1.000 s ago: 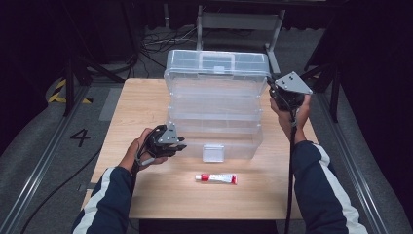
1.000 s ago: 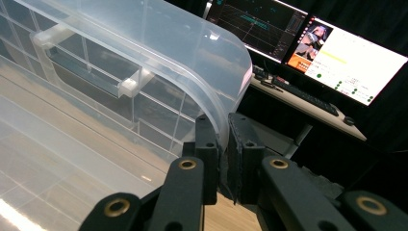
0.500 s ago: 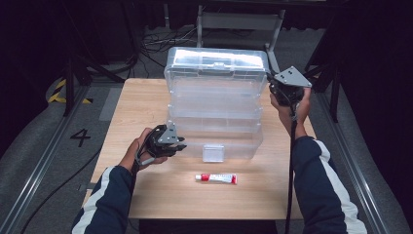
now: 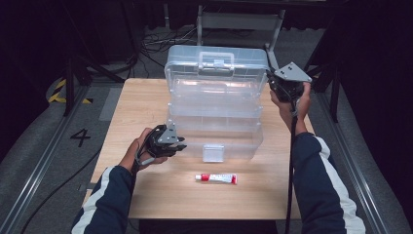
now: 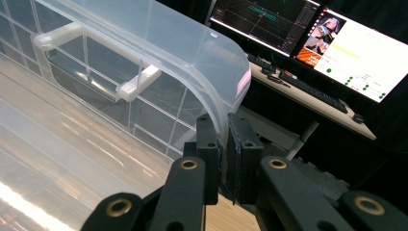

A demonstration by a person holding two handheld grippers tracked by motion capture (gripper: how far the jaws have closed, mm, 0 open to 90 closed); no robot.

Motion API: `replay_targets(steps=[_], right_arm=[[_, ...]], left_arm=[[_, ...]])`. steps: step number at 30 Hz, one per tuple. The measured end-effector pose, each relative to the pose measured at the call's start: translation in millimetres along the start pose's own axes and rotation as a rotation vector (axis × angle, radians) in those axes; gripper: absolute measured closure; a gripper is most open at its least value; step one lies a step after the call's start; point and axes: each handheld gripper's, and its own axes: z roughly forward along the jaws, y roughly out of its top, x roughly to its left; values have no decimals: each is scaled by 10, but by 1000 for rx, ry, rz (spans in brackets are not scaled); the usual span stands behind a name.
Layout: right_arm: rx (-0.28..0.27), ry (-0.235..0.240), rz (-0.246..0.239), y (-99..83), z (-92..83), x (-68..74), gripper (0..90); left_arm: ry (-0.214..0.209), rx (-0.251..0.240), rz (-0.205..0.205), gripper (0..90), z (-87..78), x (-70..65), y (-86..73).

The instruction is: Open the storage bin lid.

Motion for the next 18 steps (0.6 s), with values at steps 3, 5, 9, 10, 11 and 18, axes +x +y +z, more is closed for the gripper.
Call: replay_targets(steps=[3, 5, 9, 10, 11, 18], right_arm=[[4, 5, 7, 9, 21, -17, 851], [6, 8, 12, 14, 33, -22, 851], [11, 12, 16, 27, 56, -36, 851], [12, 15, 16, 32, 68, -46, 851], [13, 17, 22, 35, 76, -50, 851], [14, 20, 39, 43, 115, -68, 851]], left_arm=[[-1, -1, 0, 716, 1, 1, -1], [-1, -1, 1, 716, 1, 1, 0], [-6, -2, 3, 715, 5, 7, -3], [-7, -2, 2, 715, 5, 8, -3], [-7, -2, 2, 715, 6, 8, -4], [-7, -6, 1, 714, 9, 8, -5]])
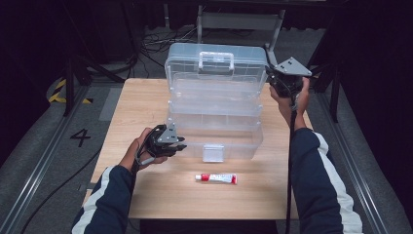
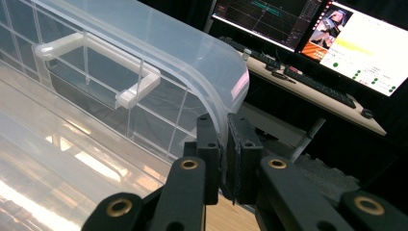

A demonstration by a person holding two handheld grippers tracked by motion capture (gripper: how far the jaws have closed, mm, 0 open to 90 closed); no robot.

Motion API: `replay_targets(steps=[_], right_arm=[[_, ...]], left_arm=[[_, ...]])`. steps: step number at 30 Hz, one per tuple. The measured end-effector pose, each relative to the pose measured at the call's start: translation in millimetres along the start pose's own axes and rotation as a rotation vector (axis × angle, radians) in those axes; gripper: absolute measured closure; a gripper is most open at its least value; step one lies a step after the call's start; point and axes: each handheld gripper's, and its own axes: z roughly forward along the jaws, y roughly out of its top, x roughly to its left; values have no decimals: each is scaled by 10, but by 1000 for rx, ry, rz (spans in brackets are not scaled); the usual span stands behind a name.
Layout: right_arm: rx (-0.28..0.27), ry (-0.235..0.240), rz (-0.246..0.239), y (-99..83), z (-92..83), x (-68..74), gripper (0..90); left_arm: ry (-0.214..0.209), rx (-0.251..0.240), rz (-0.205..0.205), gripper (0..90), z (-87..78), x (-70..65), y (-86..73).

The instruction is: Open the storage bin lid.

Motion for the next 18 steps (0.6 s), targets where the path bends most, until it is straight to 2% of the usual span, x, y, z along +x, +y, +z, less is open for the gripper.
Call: replay_targets(steps=[18], right_arm=[[12, 9, 28, 35, 87, -45, 852]], left_arm=[[0, 0, -4, 711, 2, -2, 0]])
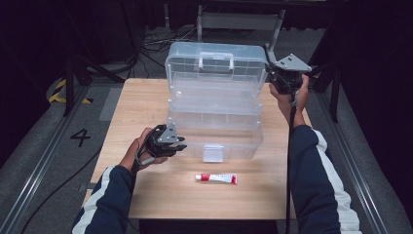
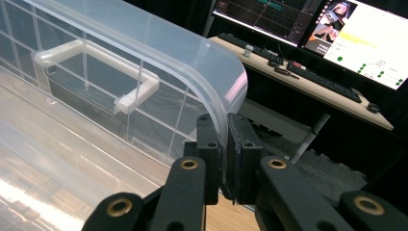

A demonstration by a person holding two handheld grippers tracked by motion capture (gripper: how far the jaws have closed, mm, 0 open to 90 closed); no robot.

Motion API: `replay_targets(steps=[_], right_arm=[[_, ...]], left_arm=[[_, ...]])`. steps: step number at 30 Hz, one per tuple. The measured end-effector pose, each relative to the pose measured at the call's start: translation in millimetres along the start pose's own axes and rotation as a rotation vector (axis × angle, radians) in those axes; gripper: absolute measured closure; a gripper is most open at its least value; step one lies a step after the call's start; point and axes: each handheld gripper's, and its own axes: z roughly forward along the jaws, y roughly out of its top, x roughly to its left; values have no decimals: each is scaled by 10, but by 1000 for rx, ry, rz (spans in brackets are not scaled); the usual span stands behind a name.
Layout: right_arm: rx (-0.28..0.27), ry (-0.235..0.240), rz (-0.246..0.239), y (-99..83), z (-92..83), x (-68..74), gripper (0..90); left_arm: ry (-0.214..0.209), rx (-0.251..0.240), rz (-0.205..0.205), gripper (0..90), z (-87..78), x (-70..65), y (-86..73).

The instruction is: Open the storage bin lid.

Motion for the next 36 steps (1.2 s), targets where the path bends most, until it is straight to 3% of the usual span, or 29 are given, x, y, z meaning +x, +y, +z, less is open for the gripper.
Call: replay_targets(steps=[15, 36], right_arm=[[-2, 1, 19, 12, 78, -29, 854], [16, 13, 74, 46, 326, -126, 856]], left_arm=[[9, -15, -3, 704, 7, -8, -10], [-1, -21, -5, 703, 11, 2, -19]])
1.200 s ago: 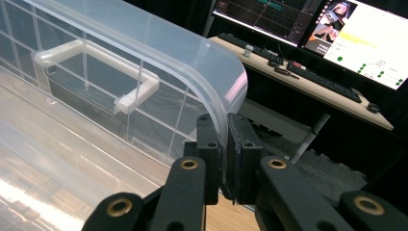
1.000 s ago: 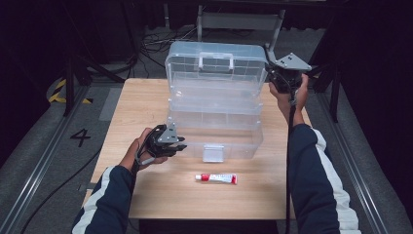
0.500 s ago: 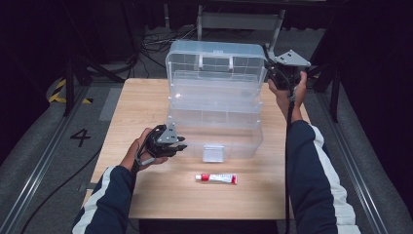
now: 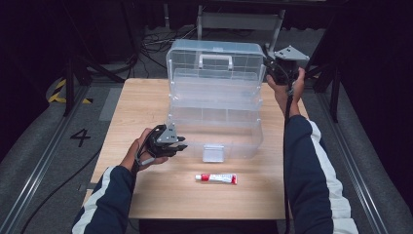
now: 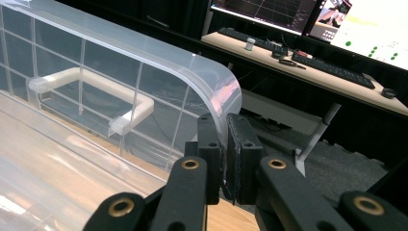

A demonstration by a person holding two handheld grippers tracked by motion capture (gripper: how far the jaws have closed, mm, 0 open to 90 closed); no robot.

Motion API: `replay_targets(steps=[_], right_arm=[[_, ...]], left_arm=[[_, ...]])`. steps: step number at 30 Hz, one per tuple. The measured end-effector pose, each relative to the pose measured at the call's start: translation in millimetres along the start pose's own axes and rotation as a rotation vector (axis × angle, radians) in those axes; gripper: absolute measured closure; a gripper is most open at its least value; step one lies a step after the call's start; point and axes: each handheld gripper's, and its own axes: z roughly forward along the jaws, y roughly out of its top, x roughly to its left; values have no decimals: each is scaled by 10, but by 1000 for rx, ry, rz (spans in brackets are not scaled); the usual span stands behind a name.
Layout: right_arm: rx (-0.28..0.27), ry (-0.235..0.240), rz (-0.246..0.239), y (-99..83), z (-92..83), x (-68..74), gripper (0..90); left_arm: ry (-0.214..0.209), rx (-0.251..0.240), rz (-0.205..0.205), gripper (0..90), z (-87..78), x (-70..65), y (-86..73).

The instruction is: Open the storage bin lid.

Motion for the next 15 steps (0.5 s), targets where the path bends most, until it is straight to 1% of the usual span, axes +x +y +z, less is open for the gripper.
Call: replay_targets(steps=[1, 4, 7, 11, 15], right_arm=[[0, -6, -4, -3, 15, 1, 855], [2, -2, 14, -4, 58, -20, 857], [9, -5, 9, 5, 106, -26, 857], [15, -2, 17, 9, 157, -45, 857], [6, -13, 11, -14, 211, -46, 857]], left_arm=[[-1, 1, -2, 703, 0, 1, -1], [0, -1, 1, 702, 3, -1, -1], [0, -1, -1, 702, 3, -2, -1], [-2, -2, 1, 702, 3, 2, -1], [-7, 2, -7, 703, 3, 3, 1]])
